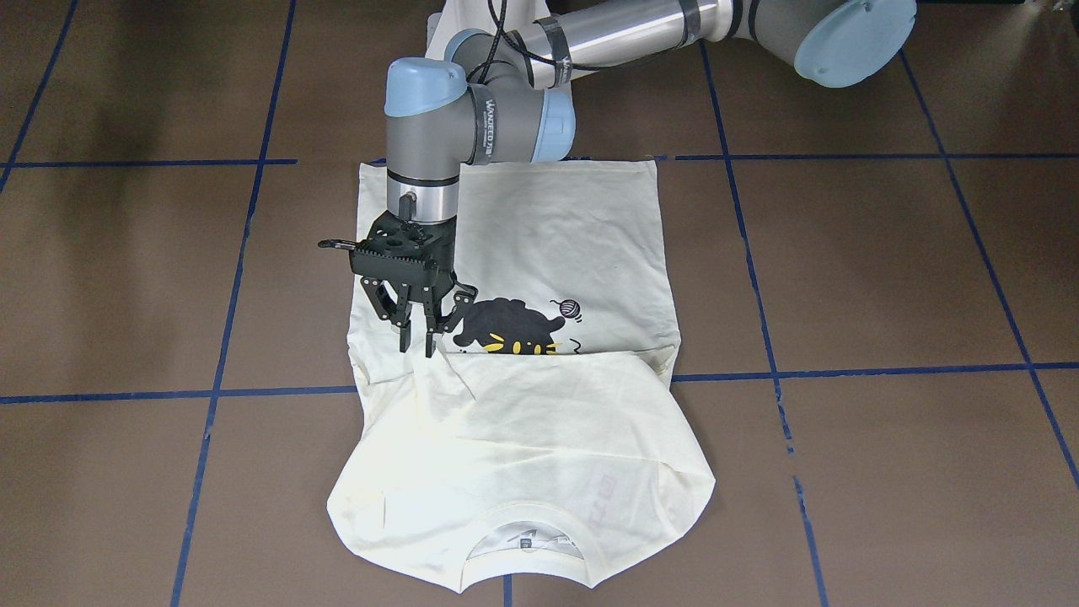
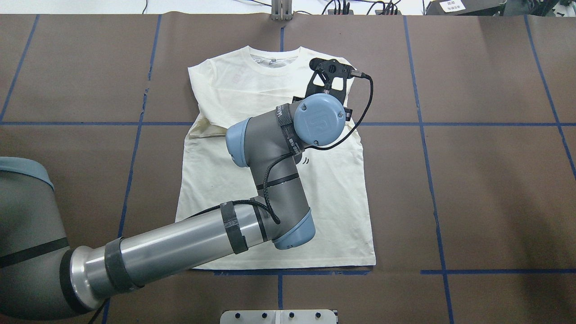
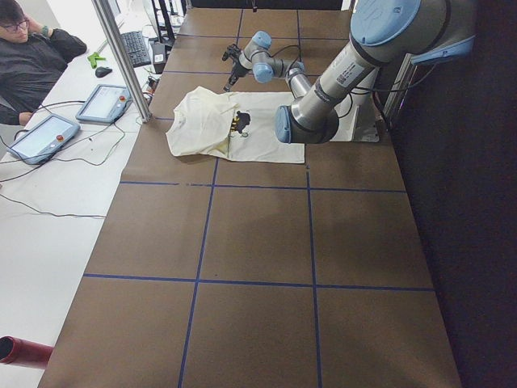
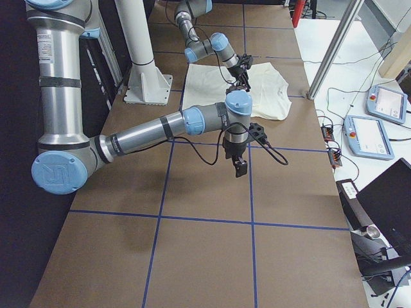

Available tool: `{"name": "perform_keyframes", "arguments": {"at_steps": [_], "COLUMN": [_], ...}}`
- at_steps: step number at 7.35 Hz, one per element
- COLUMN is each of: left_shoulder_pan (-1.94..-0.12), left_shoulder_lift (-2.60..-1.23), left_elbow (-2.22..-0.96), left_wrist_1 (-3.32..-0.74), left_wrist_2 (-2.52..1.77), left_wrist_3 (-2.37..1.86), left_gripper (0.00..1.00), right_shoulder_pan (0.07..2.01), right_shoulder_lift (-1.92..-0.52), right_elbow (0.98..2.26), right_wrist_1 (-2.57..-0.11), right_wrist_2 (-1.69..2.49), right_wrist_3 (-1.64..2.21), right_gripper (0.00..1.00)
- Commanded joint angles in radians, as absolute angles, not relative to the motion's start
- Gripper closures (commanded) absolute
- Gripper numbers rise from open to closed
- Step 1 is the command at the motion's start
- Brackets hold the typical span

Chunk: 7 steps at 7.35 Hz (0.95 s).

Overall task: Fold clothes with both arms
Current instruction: 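Lift the sleeve with the left gripper and fold it across the shirt body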

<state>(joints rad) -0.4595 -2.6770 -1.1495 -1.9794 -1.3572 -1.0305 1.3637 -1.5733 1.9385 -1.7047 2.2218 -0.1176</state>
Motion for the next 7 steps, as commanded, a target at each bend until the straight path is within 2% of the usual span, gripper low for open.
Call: {"name": "perform_keyframes", "arguments": {"at_steps": [1,3,4,6,7], "left_shoulder_pan": [-0.501,-0.609,-0.67,-0.77,-0.811], "left_shoulder_lift": [-2.686,-2.619,-2.547,-2.318,-2.246], "left_elbow": [-1.175,-1.27,-1.366,-1.626,-1.681], "left_wrist_1": [-2.011,-1.889,-1.776,-1.733,-1.732], "left_wrist_2": [-1.584,-1.762,-1.828,-1.893,-1.899], "left_wrist_3": [-1.062,-0.918,-0.831,-0.715,-0.628], "left_gripper": [0.0,0.0,0.0,0.0,0.0], "right_shoulder_pan": [1.362,1.33,1.277,1.167,1.076], "right_shoulder_lift": [-1.565,-1.527,-1.479,-1.311,-1.242], "right_elbow": [1.947,1.937,1.939,1.934,1.933], "right_wrist_1": [-1.683,-1.576,-1.569,-1.583,-1.585], "right_wrist_2": [2.229,2.244,2.241,2.232,2.195], "right_wrist_3": [-0.115,-0.048,0.065,0.261,0.404], "right_gripper": [0.0,0.0,0.0,0.0,0.0]}}
